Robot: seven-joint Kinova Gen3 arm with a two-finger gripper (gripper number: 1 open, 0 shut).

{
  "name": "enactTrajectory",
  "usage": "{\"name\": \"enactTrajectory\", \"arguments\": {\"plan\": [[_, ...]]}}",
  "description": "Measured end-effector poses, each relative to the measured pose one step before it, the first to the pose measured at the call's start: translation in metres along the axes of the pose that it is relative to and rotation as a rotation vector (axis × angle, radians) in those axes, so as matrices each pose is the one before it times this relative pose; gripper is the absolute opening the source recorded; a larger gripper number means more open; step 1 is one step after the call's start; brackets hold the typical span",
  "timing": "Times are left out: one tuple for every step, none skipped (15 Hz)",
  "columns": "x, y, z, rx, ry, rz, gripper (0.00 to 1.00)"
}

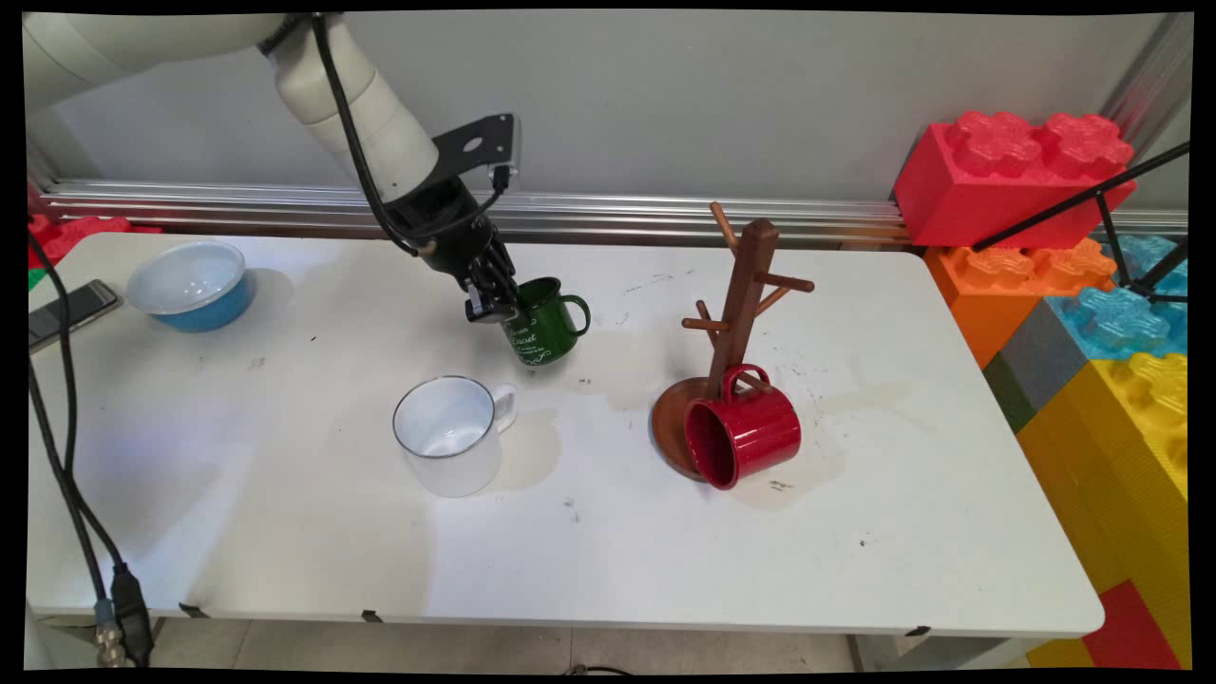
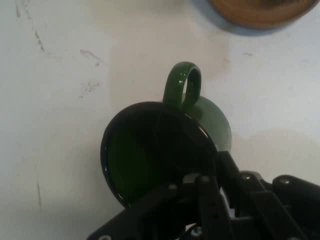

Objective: Place the picked object on the table

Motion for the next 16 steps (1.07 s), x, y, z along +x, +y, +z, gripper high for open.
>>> {"name": "enactTrajectory", "arguments": {"plan": [[-0.00098,-0.00049,0.00359,0.00153,-0.00298,0.0157,0.0],[-0.00086,0.0,0.00352,0.00139,-0.00256,0.01514,0.0],[-0.00082,0.00048,0.00279,0.00152,-0.00191,0.01207,0.0],[-0.00075,0.00051,0.00177,0.00206,-0.00162,0.00757,0.0],[-0.00067,0.00079,0.00247,0.00284,-0.0016,0.01082,0.0],[-0.00071,0.00106,0.00266,0.00454,-0.00151,0.01247,0.0],[-0.00023,0.00106,0.00247,0.00611,-0.00061,0.01379,0.0],[0.00004,0.00099,0.00238,0.00665,-0.00047,0.01399,0.0],[0.00008,0.00091,0.002,0.00643,-0.00087,0.01201,0.0],[-0.00019,0.00144,0.00212,0.00729,-0.00069,0.01311,0.0],[0.00008,0.00169,0.0023,0.00655,-0.00082,0.01345,0.0],[0.00045,0.00166,0.00218,0.00523,-0.00081,0.01151,0.0],[0.00045,0.00215,0.00256,0.00644,-0.0016,0.01166,0.0],[0.00064,0.00221,0.00287,0.00586,-0.00228,0.01002,0.0],[0.00079,0.00186,0.00254,0.00514,-0.00173,0.00765,0.0],[0.00141,0.00205,0.0029,0.00651,-0.0008,0.00817,0.0]]}}
